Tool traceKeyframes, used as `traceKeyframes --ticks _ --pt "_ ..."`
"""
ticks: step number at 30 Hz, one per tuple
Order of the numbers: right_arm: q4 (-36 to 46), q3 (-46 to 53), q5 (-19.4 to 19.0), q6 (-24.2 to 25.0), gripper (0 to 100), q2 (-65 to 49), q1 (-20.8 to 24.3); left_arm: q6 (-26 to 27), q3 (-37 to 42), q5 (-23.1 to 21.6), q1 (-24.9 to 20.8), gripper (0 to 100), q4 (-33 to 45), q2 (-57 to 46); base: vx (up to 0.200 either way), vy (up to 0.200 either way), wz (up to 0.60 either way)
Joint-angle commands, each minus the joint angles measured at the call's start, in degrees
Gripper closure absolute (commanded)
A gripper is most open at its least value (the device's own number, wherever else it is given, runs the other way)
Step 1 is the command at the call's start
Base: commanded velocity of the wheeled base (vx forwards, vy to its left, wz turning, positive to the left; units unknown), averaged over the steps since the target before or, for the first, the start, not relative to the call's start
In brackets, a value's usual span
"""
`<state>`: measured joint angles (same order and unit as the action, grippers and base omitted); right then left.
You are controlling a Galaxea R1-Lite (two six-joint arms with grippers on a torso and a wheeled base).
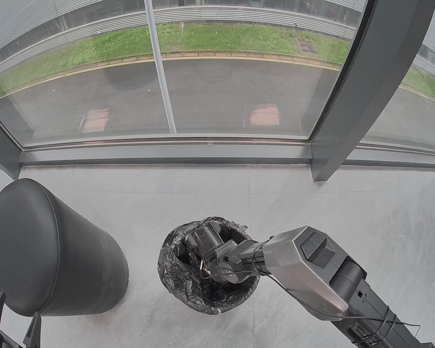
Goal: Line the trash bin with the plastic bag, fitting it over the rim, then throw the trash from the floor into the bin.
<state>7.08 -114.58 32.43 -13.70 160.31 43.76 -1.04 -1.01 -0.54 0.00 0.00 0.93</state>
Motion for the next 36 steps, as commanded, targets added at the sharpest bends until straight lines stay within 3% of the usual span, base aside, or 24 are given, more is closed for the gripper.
traceKeyframes --ticks 1,19,36 --pt "-0.75 -0.01 -0.08 -0.01 100 2.64 0.01 -0.02 1.01 0.01 0.0 0 0.0 -0.84 0.0 0.0 0.0" --pt "-1.63 -0.01 -0.17 -0.01 100 3.7 -0.61 -0.02 1.01 0.01 0.0 0 0.0 -0.84 0.0 0.0 0.0" --pt "-1.81 -0.01 -0.17 0.08 100 -3.16 2.11 -0.02 1.01 0.01 0.0 0 0.0 -0.84 0.0 0.0 0.0"
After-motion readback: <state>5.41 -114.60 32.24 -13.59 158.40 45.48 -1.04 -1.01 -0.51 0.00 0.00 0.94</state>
